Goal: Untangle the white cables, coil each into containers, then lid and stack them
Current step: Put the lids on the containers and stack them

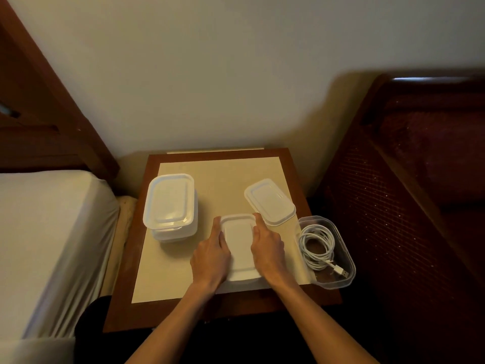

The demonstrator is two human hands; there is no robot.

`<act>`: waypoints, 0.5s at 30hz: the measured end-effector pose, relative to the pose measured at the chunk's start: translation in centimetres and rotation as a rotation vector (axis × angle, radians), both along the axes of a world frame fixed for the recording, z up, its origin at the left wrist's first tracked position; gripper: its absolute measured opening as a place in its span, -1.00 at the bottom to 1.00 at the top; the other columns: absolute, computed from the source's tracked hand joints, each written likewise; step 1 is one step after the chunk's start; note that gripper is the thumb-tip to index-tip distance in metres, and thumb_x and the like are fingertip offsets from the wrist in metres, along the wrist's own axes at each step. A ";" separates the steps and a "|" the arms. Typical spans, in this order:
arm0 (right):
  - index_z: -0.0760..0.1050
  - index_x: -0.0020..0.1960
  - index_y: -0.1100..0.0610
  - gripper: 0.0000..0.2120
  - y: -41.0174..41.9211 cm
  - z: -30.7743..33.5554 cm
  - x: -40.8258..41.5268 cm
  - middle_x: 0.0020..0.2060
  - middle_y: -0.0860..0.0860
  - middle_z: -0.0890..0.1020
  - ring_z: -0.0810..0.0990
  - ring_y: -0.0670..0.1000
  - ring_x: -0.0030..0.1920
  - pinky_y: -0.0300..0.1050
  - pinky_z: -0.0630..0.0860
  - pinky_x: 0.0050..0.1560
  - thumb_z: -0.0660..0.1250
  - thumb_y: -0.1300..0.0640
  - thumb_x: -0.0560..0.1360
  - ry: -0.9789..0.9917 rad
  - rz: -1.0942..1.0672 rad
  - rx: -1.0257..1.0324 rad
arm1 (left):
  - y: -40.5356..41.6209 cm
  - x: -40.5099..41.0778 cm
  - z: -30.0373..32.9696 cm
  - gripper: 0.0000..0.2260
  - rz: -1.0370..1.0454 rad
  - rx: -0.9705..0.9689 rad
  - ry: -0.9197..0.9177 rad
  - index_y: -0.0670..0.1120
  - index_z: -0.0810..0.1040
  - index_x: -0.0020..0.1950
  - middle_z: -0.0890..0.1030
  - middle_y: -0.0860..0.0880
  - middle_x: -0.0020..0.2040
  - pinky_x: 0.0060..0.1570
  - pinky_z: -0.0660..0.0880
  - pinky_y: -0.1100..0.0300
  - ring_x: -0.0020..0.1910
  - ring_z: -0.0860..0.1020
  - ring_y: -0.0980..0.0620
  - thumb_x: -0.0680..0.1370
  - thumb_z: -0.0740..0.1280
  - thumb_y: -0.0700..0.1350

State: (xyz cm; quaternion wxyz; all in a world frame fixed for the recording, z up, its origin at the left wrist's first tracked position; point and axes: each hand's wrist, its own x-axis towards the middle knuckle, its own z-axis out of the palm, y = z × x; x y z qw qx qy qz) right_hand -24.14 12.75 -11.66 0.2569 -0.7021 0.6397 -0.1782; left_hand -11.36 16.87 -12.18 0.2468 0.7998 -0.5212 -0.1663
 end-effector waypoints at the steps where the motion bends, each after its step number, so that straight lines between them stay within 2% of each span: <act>1: 0.19 0.52 0.00 -0.59 0.0 0.0 -0.2 0.11 0.16 0.62 0.54 0.23 0.16 0.08 0.41 0.07 0.00 0.05 0.68 -0.034 -0.004 0.026 | 0.0 0.0 0.1 -0.60 0.007 0.008 -0.001 0.17 0.13 0.51 0.65 -0.11 -0.11 -0.21 0.44 0.04 -0.12 0.59 -0.18 0.67 0.01 0.01; 3: 0.35 0.41 0.07 -0.64 0.2 0.2 -0.8 0.09 0.16 0.62 0.55 0.20 0.13 0.00 0.40 0.02 0.06 0.00 0.66 -0.138 -0.025 0.052 | 0.2 0.0 0.3 -0.62 0.006 0.018 0.006 0.16 0.14 0.50 0.65 -0.12 -0.08 -0.20 0.46 0.04 -0.10 0.59 -0.20 0.67 0.01 0.00; 5: 0.50 0.17 0.11 -0.75 0.9 0.5 -1.3 0.03 0.08 0.61 0.55 0.08 0.05 -0.09 0.39 -0.02 0.16 0.00 0.63 -0.187 -0.039 0.060 | 0.4 0.3 0.1 -0.62 0.005 0.000 0.025 0.16 0.13 0.51 0.67 -0.08 -0.03 -0.12 0.56 0.01 -0.09 0.61 -0.13 0.67 0.00 0.04; 8: 0.50 -0.07 0.13 -0.80 1.5 1.1 -1.7 -0.05 0.05 0.56 0.50 0.03 -0.06 -0.13 0.31 -0.11 0.16 0.08 0.62 -0.085 -0.025 0.035 | 0.8 0.7 0.9 -0.55 -0.075 0.068 -0.023 0.08 0.12 0.54 0.66 -0.09 0.06 -0.01 0.54 0.00 0.03 0.60 -0.16 0.67 -0.04 0.14; 10: 0.53 0.00 0.16 -0.76 1.4 1.5 -2.0 -0.02 0.05 0.57 0.53 0.05 -0.01 -0.09 0.38 -0.07 0.14 0.08 0.62 -0.043 -0.023 0.018 | 1.4 1.1 2.7 -0.48 -0.111 0.089 -0.097 0.01 0.38 0.40 0.65 -0.10 0.03 -0.02 0.52 -0.01 0.03 0.59 -0.18 0.62 -0.11 0.24; 11: 0.54 0.03 0.17 -0.75 1.2 2.1 -2.0 -0.01 0.04 0.57 0.54 0.05 0.00 -0.08 0.42 -0.05 0.13 0.08 0.63 -0.038 -0.021 0.006 | 1.9 1.7 3.9 -0.44 -0.107 0.002 -0.125 0.00 0.52 0.22 0.66 -0.07 -0.07 -0.07 0.55 -0.01 -0.07 0.61 -0.14 0.60 -0.13 0.26; 13: 0.52 -0.01 0.16 -0.76 0.5 3.5 -1.9 -0.05 0.04 0.55 0.54 0.06 -0.03 -0.07 0.42 -0.08 0.13 0.09 0.63 -0.036 -0.018 -0.031 | 2.7 3.2 6.1 -0.51 -0.039 -0.251 -0.167 -0.04 0.62 -0.12 0.64 -0.01 -0.28 -0.28 0.57 0.03 -0.32 0.59 0.00 0.62 0.01 0.21; 14: 0.51 -0.04 0.15 -0.78 0.1 4.4 -1.6 -0.07 0.05 0.56 0.55 0.06 -0.06 -0.07 0.44 -0.10 0.13 0.09 0.64 -0.052 -0.016 -0.063 | 2.7 4.5 6.9 -0.59 0.037 -0.358 -0.196 -0.05 0.63 -0.17 0.63 0.01 -0.31 -0.36 0.55 0.11 -0.38 0.56 0.06 0.63 0.12 0.14; 15: 0.51 -0.05 0.13 -0.79 -0.3 5.4 -1.0 -0.08 0.04 0.57 0.55 0.04 -0.07 -0.04 0.50 -0.08 0.14 0.09 0.64 -0.085 -0.015 -0.094 | 2.3 6.0 7.6 -0.69 0.116 -0.436 -0.196 -0.05 0.63 -0.14 0.63 0.02 -0.28 -0.40 0.51 0.20 -0.38 0.54 0.11 0.62 0.21 0.07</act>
